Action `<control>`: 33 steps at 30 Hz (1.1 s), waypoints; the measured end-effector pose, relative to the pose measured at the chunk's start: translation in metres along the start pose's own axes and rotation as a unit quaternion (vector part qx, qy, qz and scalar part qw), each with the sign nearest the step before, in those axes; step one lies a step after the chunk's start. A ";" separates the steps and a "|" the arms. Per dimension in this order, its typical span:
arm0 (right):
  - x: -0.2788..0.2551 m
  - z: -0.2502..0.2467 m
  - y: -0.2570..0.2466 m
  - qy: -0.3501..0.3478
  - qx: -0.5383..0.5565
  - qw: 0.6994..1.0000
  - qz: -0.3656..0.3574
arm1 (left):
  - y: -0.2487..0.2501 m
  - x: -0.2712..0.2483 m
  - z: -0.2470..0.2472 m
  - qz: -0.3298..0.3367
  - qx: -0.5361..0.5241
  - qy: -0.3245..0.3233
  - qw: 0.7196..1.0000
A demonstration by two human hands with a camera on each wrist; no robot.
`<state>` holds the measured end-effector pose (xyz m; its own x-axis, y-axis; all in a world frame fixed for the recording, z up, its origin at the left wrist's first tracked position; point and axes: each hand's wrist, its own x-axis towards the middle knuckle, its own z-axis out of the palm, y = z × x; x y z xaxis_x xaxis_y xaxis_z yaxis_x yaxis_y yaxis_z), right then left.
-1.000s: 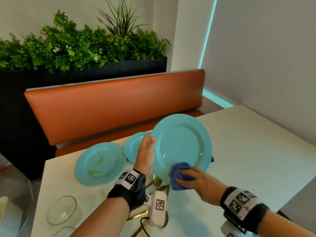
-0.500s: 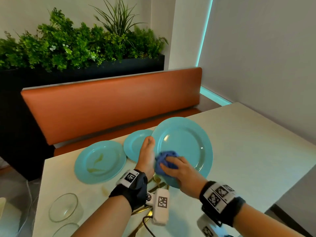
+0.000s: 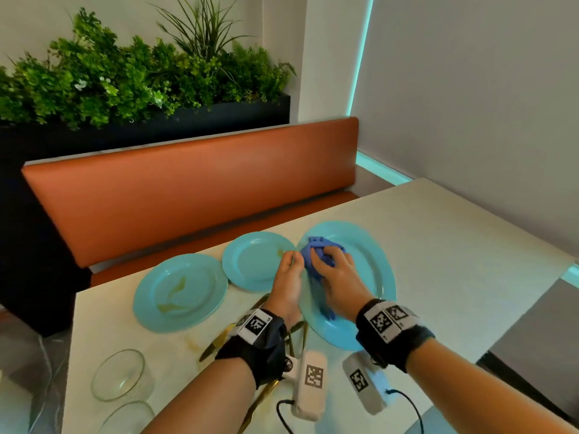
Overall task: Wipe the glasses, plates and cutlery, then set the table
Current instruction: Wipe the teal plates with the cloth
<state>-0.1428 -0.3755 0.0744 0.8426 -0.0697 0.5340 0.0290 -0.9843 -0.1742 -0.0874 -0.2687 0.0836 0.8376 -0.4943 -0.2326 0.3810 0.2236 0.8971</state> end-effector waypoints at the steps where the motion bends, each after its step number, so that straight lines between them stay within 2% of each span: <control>1: -0.012 0.003 -0.011 -0.003 0.018 1.000 -0.022 | -0.001 0.001 -0.002 -0.007 -0.003 0.018 1.000; 4: -0.054 0.002 -0.022 -0.075 0.076 0.991 -0.076 | -0.005 0.003 -0.011 -0.039 0.012 0.047 0.998; 8: -0.112 -0.010 0.025 -0.175 0.018 0.972 -0.158 | -0.012 -0.005 -0.014 -0.060 0.047 0.033 0.997; 10: -0.126 -0.023 0.059 -0.204 -0.036 0.970 -0.125 | -0.016 -0.005 -0.013 -0.062 0.050 0.018 0.997; 12: -0.123 -0.034 0.083 -0.190 -0.068 0.979 -0.033 | -0.026 -0.004 -0.008 -0.070 0.059 0.001 0.996; 14: -0.104 -0.038 0.094 -0.141 -0.082 0.985 0.050 | -0.035 -0.009 0.004 -0.081 0.075 -0.030 0.993; 17: -0.073 -0.022 0.086 -0.042 -0.036 0.990 0.131 | -0.053 -0.015 0.019 -0.102 0.091 -0.059 0.989; 18: -0.069 -0.016 0.075 -0.037 -0.010 0.990 0.136 | -0.058 -0.015 0.024 -0.113 0.093 -0.063 0.987; 20: -0.079 -0.005 0.050 -0.062 0.029 0.993 0.099 | -0.064 -0.011 0.029 -0.116 0.084 -0.064 0.988; 22: -0.106 -0.003 0.037 -0.137 0.060 0.988 0.034 | -0.071 -0.007 0.026 -0.123 0.105 -0.044 0.986; 24: -0.131 -0.010 0.045 -0.232 0.087 0.969 0.023 | -0.082 -0.003 0.018 -0.146 0.127 -0.004 0.981; 25: -0.139 -0.012 0.055 -0.259 0.092 0.960 0.045 | -0.090 -0.001 0.014 -0.158 0.131 0.006 0.979; 26: -0.144 -0.013 0.068 -0.277 0.104 0.950 0.102 | -0.096 -0.001 0.012 -0.175 0.133 0.012 0.975; 28: -0.144 -0.016 0.092 -0.256 0.110 0.926 0.255 | -0.114 0.003 0.010 -0.195 0.128 0.025 0.972; 29: -0.141 -0.018 0.101 -0.247 0.093 0.914 0.307 | -0.121 0.004 0.012 -0.198 0.131 0.019 0.971; 31: -0.134 -0.020 0.114 -0.258 0.067 0.893 0.364 | -0.126 0.002 0.018 -0.192 0.162 0.003 0.968; 33: -0.124 -0.022 0.118 -0.254 0.056 0.883 0.390 | -0.135 0.002 0.020 -0.194 0.199 0.000 0.961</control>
<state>-0.2554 -0.4865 0.0062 0.7616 -0.6096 -0.2200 -0.6378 -0.6449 -0.4211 -0.1449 -0.3173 -0.0307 0.6629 -0.4754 -0.5785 0.4851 -0.3159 0.8154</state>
